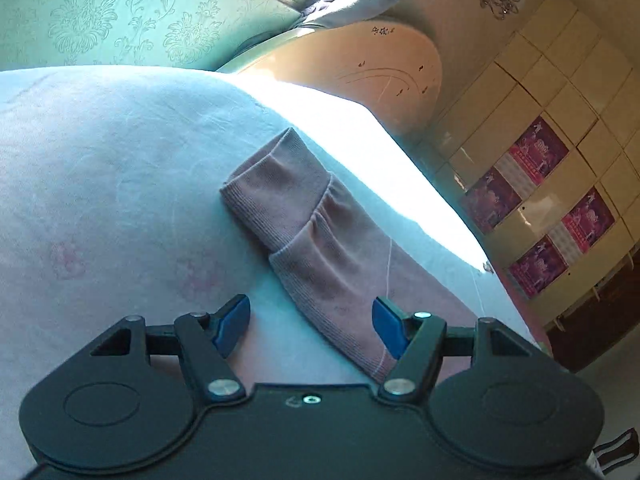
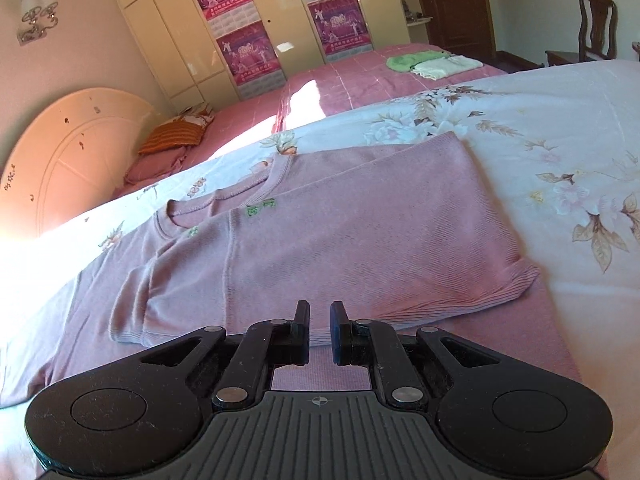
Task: Fold small clothes
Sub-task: 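Move the left tool to the other sleeve cuff and grasp it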
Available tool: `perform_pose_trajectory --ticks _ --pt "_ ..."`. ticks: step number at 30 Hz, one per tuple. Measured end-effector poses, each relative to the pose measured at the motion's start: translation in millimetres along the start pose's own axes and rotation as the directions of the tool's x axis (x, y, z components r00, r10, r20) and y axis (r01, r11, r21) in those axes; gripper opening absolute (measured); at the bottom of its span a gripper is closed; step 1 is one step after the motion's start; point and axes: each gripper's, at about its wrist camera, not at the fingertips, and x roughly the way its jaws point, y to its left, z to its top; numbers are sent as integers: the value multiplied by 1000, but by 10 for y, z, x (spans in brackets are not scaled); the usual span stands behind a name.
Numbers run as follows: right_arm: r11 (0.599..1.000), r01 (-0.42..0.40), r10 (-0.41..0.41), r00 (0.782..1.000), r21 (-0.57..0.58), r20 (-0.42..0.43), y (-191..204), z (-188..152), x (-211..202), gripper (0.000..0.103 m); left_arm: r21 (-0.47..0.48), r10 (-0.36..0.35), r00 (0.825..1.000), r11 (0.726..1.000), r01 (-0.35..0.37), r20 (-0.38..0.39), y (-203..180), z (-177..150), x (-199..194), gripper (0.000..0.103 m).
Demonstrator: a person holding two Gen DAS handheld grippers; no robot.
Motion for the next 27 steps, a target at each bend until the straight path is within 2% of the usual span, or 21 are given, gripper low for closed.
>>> perform_pose_trajectory --ticks 5,9,11,12,13,14,16,18,21,23,24,27 --pt "999 -20 20 1000 -31 -1 298 26 40 10 -22 -42 998 999 43 38 81 136 193 66" --pt "999 -30 30 1000 -29 4 358 23 49 10 -40 -51 997 998 53 63 58 140 230 66" --pt "999 -24 24 1000 -24 3 336 17 50 10 -45 -52 995 997 56 81 65 115 237 62" --pt "1000 -21 21 1000 -18 0 303 19 57 10 -35 -34 996 999 37 87 50 98 232 58" --pt "1000 -14 14 1000 -13 -2 268 20 60 10 -16 16 996 1000 -15 89 30 95 247 36" --pt "1000 -4 4 1000 -7 -5 229 21 65 10 -8 66 994 998 -66 90 13 96 266 17" --pt "1000 17 -17 1000 11 -13 134 37 65 10 -34 90 992 996 -88 86 50 131 324 13" --pt "999 30 -30 1000 26 -4 33 66 24 10 14 107 991 994 -108 77 -98 157 321 10" --pt "999 37 -37 999 27 18 -88 96 -66 10 84 5 998 996 -9 58 -411 117 277 9" --pt "999 43 -44 999 22 27 -165 101 -113 10 133 -86 996 988 82 31 -731 22 263 9" --pt "999 44 -44 998 24 32 -215 107 -141 10 157 -124 992 981 118 26 -905 -39 250 9" --pt "999 47 -49 998 27 47 -341 118 -207 10 264 -239 971 936 234 -15 -1558 -344 238 9"
